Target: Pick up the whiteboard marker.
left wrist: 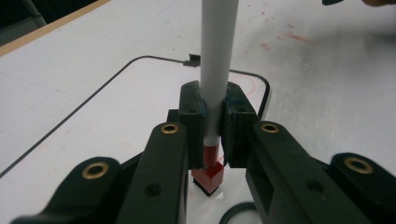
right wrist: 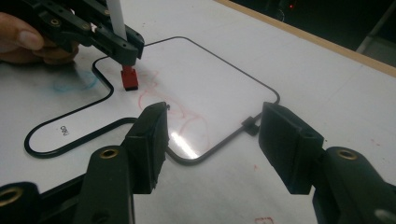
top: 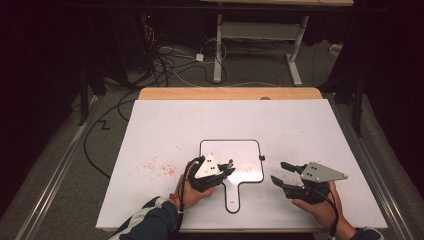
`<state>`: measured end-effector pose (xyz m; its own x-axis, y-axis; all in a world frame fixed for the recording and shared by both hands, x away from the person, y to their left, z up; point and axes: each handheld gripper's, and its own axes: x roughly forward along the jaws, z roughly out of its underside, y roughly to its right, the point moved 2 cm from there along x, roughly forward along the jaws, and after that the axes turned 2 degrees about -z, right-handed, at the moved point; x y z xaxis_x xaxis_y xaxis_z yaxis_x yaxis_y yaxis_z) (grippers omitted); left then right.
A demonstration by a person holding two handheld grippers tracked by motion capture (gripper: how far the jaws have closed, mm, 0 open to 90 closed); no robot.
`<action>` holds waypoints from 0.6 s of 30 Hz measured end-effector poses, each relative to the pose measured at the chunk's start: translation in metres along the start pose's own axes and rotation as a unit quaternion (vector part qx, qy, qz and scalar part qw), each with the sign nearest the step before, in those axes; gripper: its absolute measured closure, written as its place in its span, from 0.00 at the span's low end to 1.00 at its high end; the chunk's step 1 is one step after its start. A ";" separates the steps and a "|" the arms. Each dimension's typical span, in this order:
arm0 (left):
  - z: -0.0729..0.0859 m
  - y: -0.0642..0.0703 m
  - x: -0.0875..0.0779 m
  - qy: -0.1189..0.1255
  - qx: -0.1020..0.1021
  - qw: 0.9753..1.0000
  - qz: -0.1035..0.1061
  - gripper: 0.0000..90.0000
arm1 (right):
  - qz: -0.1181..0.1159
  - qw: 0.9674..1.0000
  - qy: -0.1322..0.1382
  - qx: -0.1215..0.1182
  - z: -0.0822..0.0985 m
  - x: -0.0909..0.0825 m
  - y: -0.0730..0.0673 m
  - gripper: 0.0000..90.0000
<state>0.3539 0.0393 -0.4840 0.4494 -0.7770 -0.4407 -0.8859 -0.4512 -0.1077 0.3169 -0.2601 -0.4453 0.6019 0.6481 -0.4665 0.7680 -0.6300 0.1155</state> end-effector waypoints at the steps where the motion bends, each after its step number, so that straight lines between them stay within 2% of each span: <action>1: 0.002 -0.001 -0.003 0.000 -0.001 1.000 0.000 0.88 | 0.002 1.000 -0.001 0.000 0.000 0.000 0.000 0.48; 3: 0.007 -0.006 -0.011 0.006 -0.001 1.000 0.002 0.88 | 0.004 1.000 -0.002 0.000 0.001 0.000 0.001 0.48; 7: 0.017 -0.011 -0.029 -0.004 -0.017 1.000 -0.011 0.88 | 0.007 1.000 -0.001 0.000 0.000 -0.002 0.001 0.48; 10: 0.022 -0.013 -0.038 -0.007 -0.019 1.000 -0.019 0.88 | 0.011 1.000 0.000 0.000 -0.001 -0.002 0.002 0.48; 15: 0.027 -0.017 -0.046 -0.006 -0.021 0.999 -0.027 0.88 | 0.013 1.000 -0.005 -0.008 -0.002 -0.001 0.001 0.47; 18: 0.028 -0.017 -0.045 -0.004 -0.025 0.999 -0.025 0.88 | 0.012 1.000 -0.007 -0.010 -0.001 0.001 0.001 0.47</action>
<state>0.3454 0.0942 -0.4868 0.4926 -0.7494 -0.4424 -0.8549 -0.5118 -0.0850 0.3182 -0.2596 -0.4443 0.6171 0.6271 -0.4753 0.7577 -0.6366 0.1438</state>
